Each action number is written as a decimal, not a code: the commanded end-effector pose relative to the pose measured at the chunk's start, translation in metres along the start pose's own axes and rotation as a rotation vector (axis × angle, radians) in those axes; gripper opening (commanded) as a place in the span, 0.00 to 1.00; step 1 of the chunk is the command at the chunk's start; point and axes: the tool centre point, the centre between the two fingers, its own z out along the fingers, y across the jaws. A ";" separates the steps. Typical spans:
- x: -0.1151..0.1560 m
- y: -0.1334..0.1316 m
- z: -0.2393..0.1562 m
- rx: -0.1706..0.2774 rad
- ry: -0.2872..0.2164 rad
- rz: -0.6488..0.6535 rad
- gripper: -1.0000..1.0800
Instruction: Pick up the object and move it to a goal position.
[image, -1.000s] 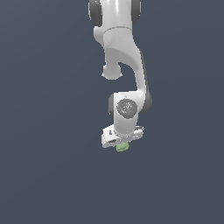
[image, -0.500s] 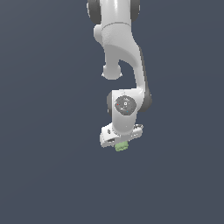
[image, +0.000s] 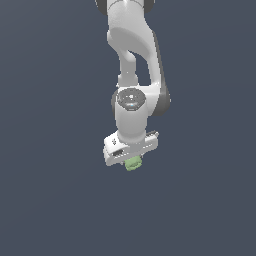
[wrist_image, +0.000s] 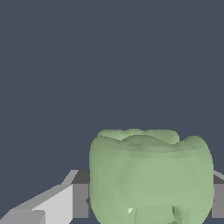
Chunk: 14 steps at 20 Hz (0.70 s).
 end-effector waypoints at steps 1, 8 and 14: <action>0.002 0.012 -0.026 -0.002 0.026 -0.033 0.00; 0.008 0.046 -0.102 -0.003 0.104 -0.133 0.00; 0.011 0.073 -0.166 -0.001 0.169 -0.216 0.00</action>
